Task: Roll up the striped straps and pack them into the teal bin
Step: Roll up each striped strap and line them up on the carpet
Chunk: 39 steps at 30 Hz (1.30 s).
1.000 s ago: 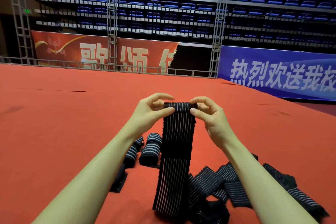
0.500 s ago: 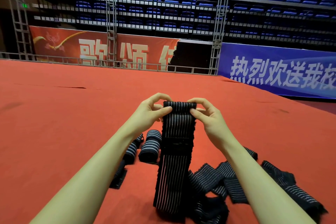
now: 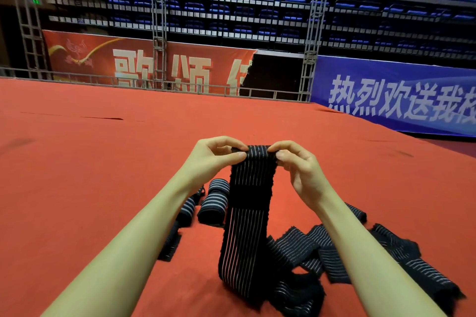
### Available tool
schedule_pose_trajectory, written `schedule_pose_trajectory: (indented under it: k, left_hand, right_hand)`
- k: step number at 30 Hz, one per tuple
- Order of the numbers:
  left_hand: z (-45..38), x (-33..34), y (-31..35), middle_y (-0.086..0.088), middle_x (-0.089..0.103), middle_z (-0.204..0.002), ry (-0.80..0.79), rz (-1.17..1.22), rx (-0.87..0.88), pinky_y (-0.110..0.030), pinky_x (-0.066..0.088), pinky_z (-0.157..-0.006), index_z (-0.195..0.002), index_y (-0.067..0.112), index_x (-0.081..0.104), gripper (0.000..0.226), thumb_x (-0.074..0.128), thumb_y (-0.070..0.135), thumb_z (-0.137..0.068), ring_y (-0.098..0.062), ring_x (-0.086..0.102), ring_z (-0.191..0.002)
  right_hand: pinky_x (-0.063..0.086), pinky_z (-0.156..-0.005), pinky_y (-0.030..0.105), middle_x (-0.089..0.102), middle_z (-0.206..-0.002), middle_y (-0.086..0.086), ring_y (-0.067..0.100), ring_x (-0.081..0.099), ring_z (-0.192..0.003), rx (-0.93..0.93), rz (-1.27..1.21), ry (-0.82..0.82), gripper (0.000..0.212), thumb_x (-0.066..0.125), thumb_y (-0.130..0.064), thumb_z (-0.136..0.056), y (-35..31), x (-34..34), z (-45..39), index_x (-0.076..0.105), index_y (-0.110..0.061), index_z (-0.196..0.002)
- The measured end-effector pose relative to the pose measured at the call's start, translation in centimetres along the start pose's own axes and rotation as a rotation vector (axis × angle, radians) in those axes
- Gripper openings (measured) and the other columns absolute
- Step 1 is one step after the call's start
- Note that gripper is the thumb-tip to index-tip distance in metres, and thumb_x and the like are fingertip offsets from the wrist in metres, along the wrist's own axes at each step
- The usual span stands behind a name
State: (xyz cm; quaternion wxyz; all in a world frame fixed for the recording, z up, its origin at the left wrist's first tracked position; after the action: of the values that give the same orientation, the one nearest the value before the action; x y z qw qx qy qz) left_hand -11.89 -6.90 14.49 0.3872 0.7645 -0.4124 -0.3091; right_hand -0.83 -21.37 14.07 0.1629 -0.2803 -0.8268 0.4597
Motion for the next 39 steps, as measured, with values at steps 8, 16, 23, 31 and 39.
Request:
schedule_pose_trajectory:
  k: [8,16,23,31,39]
  left_hand:
    - [-0.4,0.1,-0.8,-0.003,0.072,-0.096,0.051,0.015,-0.04,-0.023,0.051,-0.082,-0.101,0.015,0.067,0.03,0.069,-0.006,-0.08,-0.009,0.068,-0.09]
    - [-0.3,1.0,-0.5,-0.03,0.064,-0.091,-0.024,-0.149,0.03,-0.048,0.05,-0.085,-0.099,0.034,0.057,0.028,0.057,0.007,-0.093,-0.028,0.065,-0.081]
    - [0.3,1.0,-0.8,-0.023,0.066,-0.088,-0.059,0.077,-0.018,-0.031,0.047,-0.08,-0.096,0.021,0.063,0.027,0.061,-0.003,-0.085,-0.021,0.06,-0.08]
    - [0.3,0.7,-0.3,-0.006,0.066,-0.078,0.025,0.07,-0.011,-0.024,0.051,-0.074,-0.082,0.018,0.072,0.012,0.073,0.006,-0.079,-0.015,0.062,-0.075]
    - [0.4,0.5,-0.7,-0.005,0.07,-0.095,0.097,-0.01,-0.052,-0.023,0.055,-0.075,-0.102,0.016,0.065,0.038,0.069,-0.012,-0.076,-0.012,0.067,-0.081]
  right_hand:
    - [0.047,-0.08,0.019,0.072,-0.098,-0.001,0.007,0.065,-0.093,0.03,0.128,0.047,0.026,0.064,-0.003,-0.087,0.6,-0.5,-0.1,0.066,-0.017,-0.109]
    - [0.049,-0.075,0.017,0.072,-0.086,-0.003,0.008,0.066,-0.084,0.011,0.156,0.073,0.024,0.059,-0.001,-0.091,0.4,-0.4,0.1,0.067,-0.022,-0.099]
    - [0.049,-0.073,0.02,0.069,-0.08,0.003,0.01,0.064,-0.076,0.002,0.252,0.029,0.023,0.058,-0.005,-0.093,0.5,-0.1,0.3,0.067,-0.025,-0.102]
    - [0.048,-0.069,0.018,0.067,-0.077,-0.002,0.008,0.061,-0.073,-0.04,0.176,0.042,0.029,0.055,0.005,-0.084,0.2,-0.3,0.7,0.066,-0.018,-0.098]
    - [0.048,-0.078,0.018,0.072,-0.097,0.001,0.009,0.067,-0.09,0.036,0.215,0.051,0.029,0.067,-0.012,-0.088,1.3,-0.8,0.5,0.065,-0.021,-0.115]
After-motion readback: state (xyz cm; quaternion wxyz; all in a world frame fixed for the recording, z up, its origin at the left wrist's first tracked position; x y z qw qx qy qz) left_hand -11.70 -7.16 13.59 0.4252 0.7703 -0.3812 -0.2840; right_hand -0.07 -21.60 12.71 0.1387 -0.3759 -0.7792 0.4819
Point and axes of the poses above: each hand's wrist, its own z-axis away from the middle knuckle, its own x-axis out of the palm, y = z × x, the point moved 6 cm from there along -z, towards the middle knuckle
